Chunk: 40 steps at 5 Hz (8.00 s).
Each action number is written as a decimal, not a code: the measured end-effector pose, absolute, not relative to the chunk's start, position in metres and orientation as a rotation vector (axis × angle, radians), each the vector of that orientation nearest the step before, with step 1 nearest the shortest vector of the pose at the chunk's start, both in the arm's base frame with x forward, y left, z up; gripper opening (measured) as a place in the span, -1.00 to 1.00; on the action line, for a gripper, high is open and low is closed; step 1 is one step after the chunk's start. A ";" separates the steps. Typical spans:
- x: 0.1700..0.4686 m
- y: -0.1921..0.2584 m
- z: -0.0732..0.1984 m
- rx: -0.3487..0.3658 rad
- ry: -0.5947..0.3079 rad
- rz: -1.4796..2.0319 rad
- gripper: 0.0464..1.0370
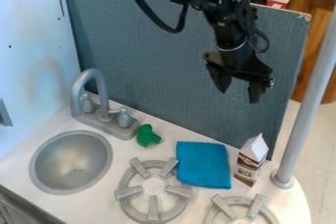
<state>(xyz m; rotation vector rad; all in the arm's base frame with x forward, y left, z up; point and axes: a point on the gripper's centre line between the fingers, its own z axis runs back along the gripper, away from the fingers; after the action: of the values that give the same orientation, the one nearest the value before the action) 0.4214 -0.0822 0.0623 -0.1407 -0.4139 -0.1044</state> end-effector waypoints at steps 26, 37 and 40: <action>0.431 -0.096 -0.027 0.006 -0.253 -0.096 0.64; 0.250 0.126 -0.090 0.208 -0.024 0.509 0.64; 0.254 0.118 -0.098 0.198 -0.009 0.507 0.95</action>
<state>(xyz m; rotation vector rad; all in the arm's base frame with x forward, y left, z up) 0.2539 0.1176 -0.0977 0.1983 -0.0092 0.5070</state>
